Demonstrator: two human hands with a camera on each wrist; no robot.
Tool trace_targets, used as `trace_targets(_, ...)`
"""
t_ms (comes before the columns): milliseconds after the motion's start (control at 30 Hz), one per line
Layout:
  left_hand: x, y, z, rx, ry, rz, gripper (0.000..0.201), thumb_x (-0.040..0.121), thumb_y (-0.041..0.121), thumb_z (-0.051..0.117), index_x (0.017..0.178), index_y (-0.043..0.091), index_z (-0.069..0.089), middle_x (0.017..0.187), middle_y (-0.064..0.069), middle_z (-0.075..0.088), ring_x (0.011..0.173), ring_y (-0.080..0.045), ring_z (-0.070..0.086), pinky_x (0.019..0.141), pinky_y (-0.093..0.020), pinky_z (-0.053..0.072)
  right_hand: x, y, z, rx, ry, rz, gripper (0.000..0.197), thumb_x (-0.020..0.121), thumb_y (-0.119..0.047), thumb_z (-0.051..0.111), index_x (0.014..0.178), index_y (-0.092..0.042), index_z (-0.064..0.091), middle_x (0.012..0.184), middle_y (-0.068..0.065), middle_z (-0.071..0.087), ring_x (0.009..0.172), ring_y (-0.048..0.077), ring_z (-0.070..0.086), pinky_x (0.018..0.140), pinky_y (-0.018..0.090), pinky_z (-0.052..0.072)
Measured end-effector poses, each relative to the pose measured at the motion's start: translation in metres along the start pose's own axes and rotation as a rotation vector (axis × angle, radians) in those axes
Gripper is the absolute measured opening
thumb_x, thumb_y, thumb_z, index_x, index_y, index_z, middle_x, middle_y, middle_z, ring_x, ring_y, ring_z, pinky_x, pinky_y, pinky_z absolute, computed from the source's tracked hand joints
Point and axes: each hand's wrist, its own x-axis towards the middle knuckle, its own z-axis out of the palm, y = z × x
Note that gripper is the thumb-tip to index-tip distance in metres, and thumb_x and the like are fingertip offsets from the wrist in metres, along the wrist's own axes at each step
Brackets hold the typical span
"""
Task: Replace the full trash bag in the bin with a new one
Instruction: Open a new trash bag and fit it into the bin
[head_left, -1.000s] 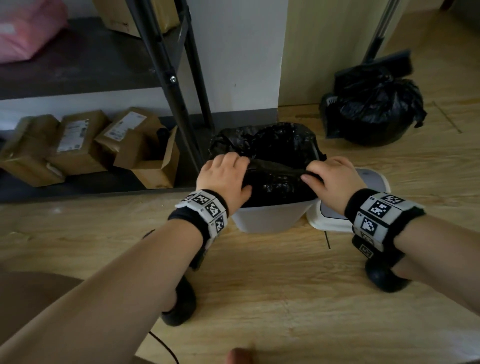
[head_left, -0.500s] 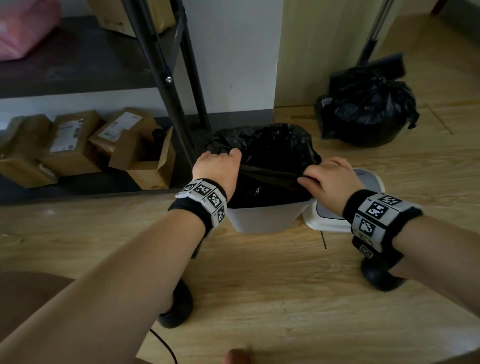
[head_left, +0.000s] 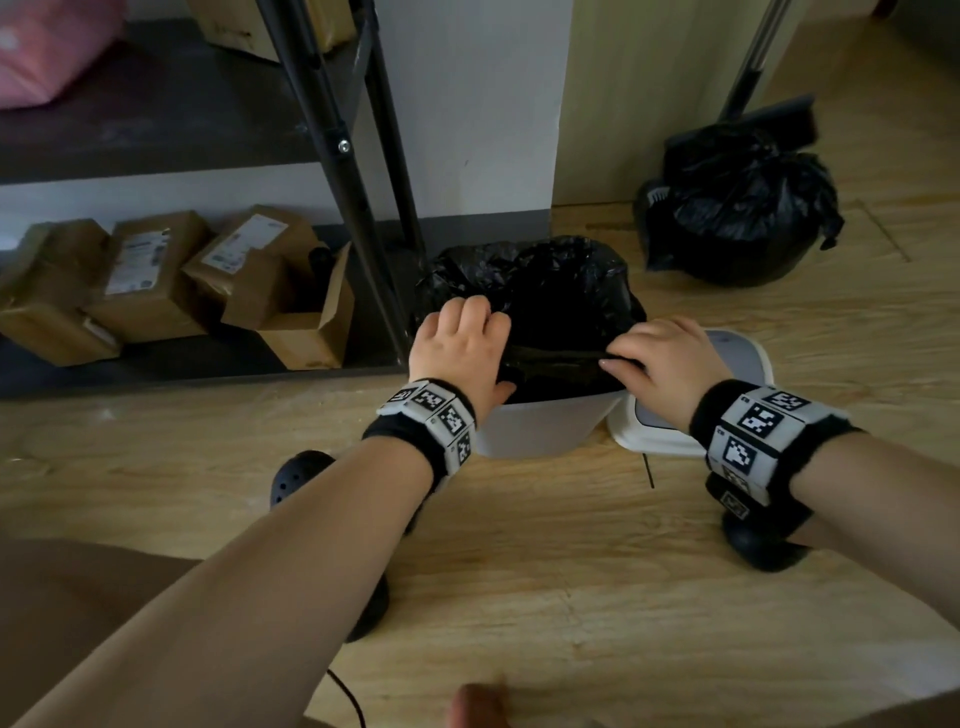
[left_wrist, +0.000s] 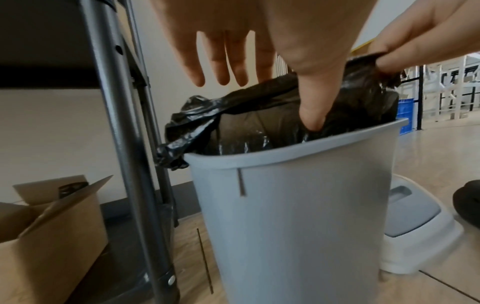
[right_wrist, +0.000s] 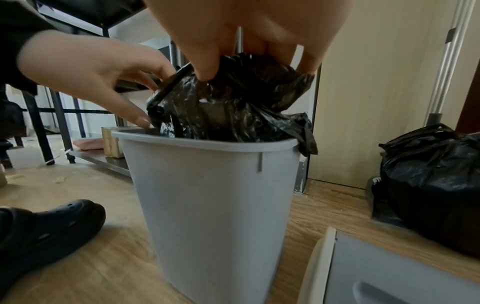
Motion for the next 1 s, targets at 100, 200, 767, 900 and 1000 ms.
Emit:
trace_targets(100,0.018,0.006,-0.002,0.032,-0.01,-0.005,0.049,0.084,0.033,0.06,0.127,0.016,0.045,0.134,-0.006,0.042,0.128,-0.027,0.038,0.108,-0.04,0.031,-0.001,0.002,-0.002,0.005,-0.012,-0.005,0.053,0.086,-0.047,0.027,0.083,-0.014,0.068,0.078,0.002,0.066,0.084,0.027,0.062,0.088,0.036,0.036)
trace_targets(200,0.025,0.001,-0.01,-0.021,-0.032,-0.098,0.028,0.09,0.015,0.048,0.118,0.013,0.046,0.119,-0.009,0.056,0.112,-0.03,0.055,0.087,-0.039,0.042,-0.001,0.007,-0.003,-0.017,-0.034,0.007,0.048,0.086,-0.048,0.032,0.083,-0.016,0.067,0.077,0.0,0.065,0.084,0.025,0.062,0.088,0.034,0.034)
trace_targets(767,-0.038,-0.039,0.022,-0.041,-0.161,-0.08,0.038,0.093,0.015,0.043,0.129,0.025,0.051,0.134,0.001,0.047,0.131,-0.021,0.036,0.107,-0.036,0.035,-0.015,0.011,0.006,-0.128,-0.156,0.128,0.028,0.093,-0.025,0.049,0.116,-0.012,0.06,0.118,0.007,0.059,0.114,0.026,0.05,0.095,0.034,0.036)
trace_targets(900,-0.038,-0.037,0.023,-0.087,-0.106,-0.085,0.031,0.095,0.018,0.04,0.124,0.025,0.051,0.132,0.004,0.052,0.128,-0.019,0.041,0.105,-0.033,0.035,-0.017,0.013,0.009,-0.16,-0.196,0.145,0.026,0.092,-0.024,0.049,0.112,-0.014,0.062,0.114,0.004,0.058,0.112,0.025,0.049,0.096,0.033,0.035)
trace_targets(1000,-0.04,-0.035,0.023,-0.095,-0.08,-0.056,0.028,0.096,0.022,0.04,0.12,0.026,0.053,0.13,0.006,0.053,0.128,-0.016,0.041,0.105,-0.032,0.034,-0.017,0.016,0.011,-0.182,-0.246,0.171,0.025,0.09,-0.024,0.052,0.11,-0.017,0.064,0.111,0.002,0.057,0.111,0.023,0.049,0.097,0.033,0.035)
